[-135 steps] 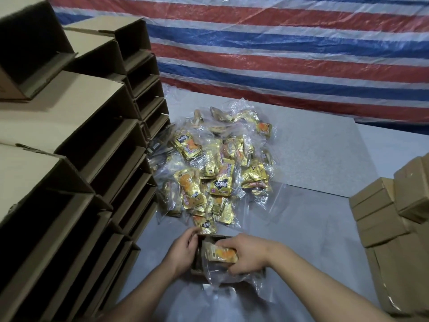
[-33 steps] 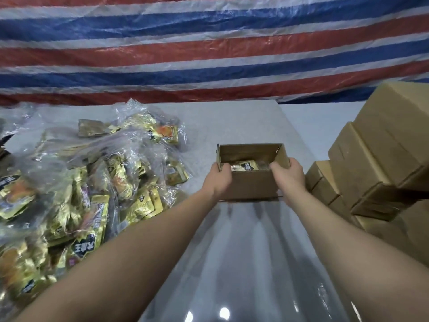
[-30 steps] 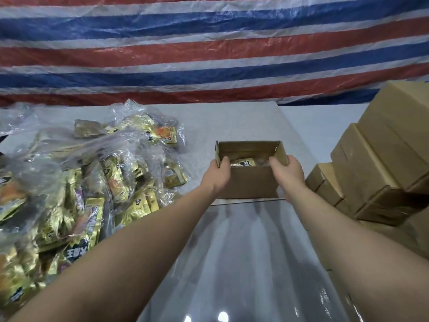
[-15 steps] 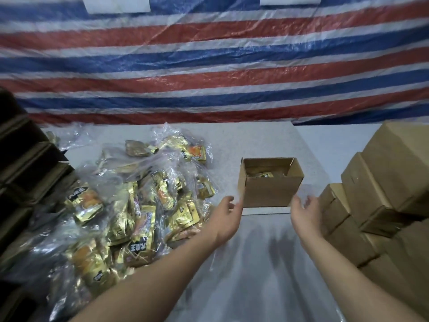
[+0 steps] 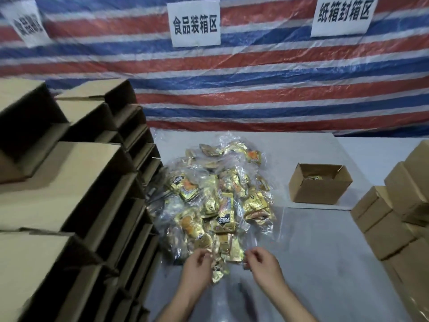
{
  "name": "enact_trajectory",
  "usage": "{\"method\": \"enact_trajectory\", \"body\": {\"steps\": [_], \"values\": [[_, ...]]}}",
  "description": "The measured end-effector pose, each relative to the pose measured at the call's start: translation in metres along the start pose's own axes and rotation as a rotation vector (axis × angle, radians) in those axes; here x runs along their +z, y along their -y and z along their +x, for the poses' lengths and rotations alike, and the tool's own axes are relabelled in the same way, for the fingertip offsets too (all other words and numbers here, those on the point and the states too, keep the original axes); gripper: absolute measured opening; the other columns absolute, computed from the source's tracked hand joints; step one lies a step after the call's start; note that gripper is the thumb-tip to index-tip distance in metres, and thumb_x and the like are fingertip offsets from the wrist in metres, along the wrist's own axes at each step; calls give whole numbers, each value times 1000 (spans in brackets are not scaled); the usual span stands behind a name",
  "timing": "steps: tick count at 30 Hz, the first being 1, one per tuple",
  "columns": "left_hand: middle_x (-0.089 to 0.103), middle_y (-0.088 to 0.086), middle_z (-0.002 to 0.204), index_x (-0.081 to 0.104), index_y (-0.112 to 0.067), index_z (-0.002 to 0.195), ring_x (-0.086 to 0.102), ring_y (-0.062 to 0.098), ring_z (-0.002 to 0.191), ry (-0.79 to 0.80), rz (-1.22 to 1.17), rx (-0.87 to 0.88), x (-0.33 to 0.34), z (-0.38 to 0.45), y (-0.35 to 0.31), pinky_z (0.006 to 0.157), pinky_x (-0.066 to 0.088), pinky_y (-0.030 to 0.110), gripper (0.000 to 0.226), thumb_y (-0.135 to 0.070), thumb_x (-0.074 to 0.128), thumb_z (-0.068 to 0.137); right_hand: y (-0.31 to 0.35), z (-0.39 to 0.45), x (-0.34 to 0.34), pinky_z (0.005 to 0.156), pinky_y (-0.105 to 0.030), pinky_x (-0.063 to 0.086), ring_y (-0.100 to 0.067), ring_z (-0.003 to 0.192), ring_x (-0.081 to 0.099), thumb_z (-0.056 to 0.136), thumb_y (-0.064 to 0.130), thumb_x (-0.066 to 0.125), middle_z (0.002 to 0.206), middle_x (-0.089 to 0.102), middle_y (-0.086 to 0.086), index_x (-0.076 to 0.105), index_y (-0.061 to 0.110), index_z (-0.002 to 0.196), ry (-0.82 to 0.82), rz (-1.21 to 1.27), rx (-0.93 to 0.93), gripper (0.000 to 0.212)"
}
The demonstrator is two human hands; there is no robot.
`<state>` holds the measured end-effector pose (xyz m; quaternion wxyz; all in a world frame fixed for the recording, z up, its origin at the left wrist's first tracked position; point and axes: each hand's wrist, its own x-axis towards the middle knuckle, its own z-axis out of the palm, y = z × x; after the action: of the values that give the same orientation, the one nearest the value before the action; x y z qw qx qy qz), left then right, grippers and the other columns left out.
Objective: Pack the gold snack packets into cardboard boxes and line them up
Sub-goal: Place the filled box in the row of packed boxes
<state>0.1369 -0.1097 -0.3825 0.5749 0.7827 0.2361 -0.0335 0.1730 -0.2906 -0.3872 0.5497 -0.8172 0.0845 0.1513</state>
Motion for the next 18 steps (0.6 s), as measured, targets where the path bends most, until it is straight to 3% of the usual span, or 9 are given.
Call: {"method": "enact_trajectory", "body": {"steps": [3, 6, 9, 13, 16, 18], "values": [[64, 6, 75, 61, -11, 80, 58, 19, 71, -41, -104, 31, -26, -7, -14, 66, 47, 25, 21, -7, 49, 97, 38, -18, 21, 64, -26, 52, -6, 61, 64, 97, 12, 57, 68, 66, -1, 65, 16, 76, 47, -44, -77, 23], [61, 8, 72, 60, -12, 76, 55, 21, 68, -84, -185, 54, -40, -9, -37, 64, 45, 32, 24, -10, 48, 97, 93, -29, 22, 60, -27, 47, -17, 63, 61, 98, 19, 55, 72, 67, -4, 66, 18, 78, 39, -21, -160, 23], [62, 4, 70, 61, -15, 77, 58, 21, 66, -54, -220, 88, -42, -18, -59, 62, 44, 34, 24, -17, 49, 97, 146, -41, 22, 71, -41, 56, -27, 75, 69, 99, 22, 54, 78, 70, -1, 66, 21, 83, 45, 35, -246, 20], [66, 2, 72, 61, -16, 79, 57, 18, 65, -39, -229, 132, -45, -52, -93, 62, 45, 32, 25, -14, 47, 99, 196, -66, 21, 77, -44, 57, -28, 80, 69, 99, 24, 54, 82, 71, -3, 66, 25, 83, 96, 65, -406, 20], [62, -1, 73, 60, -16, 79, 54, 13, 68, 34, -47, 179, -51, -113, -108, 70, 49, 34, 23, -19, 49, 99, 227, -85, 25, 80, -50, 56, -37, 87, 67, 98, 29, 54, 84, 72, -2, 66, 30, 86, 136, 83, -500, 17], [60, -12, 68, 62, -24, 84, 54, -3, 65, 91, 150, 293, -69, -173, -118, 75, 49, 24, 20, -40, 54, 90, 244, -91, 27, 80, -50, 56, -35, 88, 67, 98, 30, 54, 83, 72, 4, 66, 33, 89, 173, 102, -547, 15]]}}
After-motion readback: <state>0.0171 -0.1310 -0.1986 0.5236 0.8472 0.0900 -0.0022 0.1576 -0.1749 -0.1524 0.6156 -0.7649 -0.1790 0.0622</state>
